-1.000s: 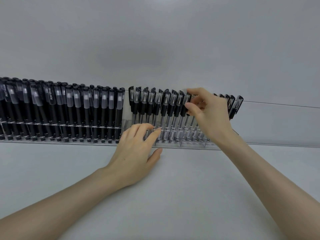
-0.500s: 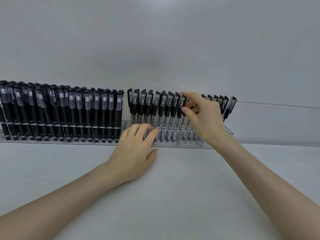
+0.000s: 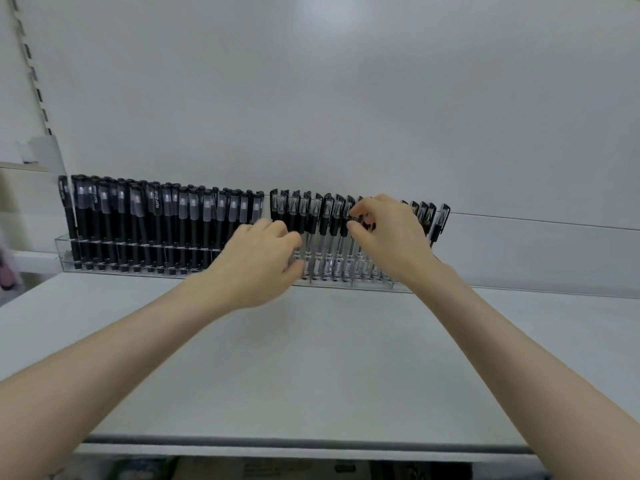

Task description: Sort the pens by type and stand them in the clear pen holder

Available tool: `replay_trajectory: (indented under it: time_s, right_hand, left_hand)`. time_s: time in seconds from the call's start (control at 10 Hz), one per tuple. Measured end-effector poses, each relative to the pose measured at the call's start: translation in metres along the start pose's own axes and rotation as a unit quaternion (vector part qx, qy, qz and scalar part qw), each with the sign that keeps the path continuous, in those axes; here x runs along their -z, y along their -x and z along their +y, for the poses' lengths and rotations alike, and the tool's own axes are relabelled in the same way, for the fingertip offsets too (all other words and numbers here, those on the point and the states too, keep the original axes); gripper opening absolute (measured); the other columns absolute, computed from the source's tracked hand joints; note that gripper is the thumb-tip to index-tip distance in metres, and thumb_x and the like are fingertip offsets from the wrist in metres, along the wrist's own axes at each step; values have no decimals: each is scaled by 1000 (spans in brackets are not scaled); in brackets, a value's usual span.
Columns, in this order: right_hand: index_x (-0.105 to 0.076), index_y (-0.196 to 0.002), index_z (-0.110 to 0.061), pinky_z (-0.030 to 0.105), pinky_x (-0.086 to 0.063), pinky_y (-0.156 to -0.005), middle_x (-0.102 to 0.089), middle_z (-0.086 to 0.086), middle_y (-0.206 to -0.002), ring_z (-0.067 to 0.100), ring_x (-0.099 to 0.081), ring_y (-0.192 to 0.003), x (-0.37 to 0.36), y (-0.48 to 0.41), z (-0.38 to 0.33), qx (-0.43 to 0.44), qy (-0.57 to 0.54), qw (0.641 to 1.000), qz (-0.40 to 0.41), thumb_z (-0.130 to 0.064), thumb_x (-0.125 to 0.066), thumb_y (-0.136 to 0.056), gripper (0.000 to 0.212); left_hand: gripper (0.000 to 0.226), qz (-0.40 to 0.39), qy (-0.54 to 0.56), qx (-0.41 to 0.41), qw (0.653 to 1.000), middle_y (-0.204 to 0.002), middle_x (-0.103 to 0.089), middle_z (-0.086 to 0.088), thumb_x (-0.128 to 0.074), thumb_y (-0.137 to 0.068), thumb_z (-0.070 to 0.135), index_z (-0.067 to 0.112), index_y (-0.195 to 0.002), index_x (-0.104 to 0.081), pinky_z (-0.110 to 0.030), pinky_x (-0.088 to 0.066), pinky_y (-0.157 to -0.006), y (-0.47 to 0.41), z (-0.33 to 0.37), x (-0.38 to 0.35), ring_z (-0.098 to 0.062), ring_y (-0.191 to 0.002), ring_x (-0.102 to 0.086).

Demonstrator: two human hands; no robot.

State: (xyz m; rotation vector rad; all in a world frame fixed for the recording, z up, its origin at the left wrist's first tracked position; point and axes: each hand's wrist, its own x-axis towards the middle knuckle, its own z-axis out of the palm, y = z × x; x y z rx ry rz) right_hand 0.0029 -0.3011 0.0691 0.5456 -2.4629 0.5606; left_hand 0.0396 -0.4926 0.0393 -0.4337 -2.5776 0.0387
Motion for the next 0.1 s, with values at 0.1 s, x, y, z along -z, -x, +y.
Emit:
replay_trajectory:
  time_s: [0.1]
  right_hand:
    - [-62,-115,-13,39,-46,-90,-58,5,-120,23,-55,-106,9,6,-23,9,-11,1000,5,-24,-51,-95,26]
  left_hand:
    - [36,21,6,14,1000,-112,-58,-1,-39,-96,41,19,-119,-55,-36,-37,-93,13,-12,25,-21,-107,-47]
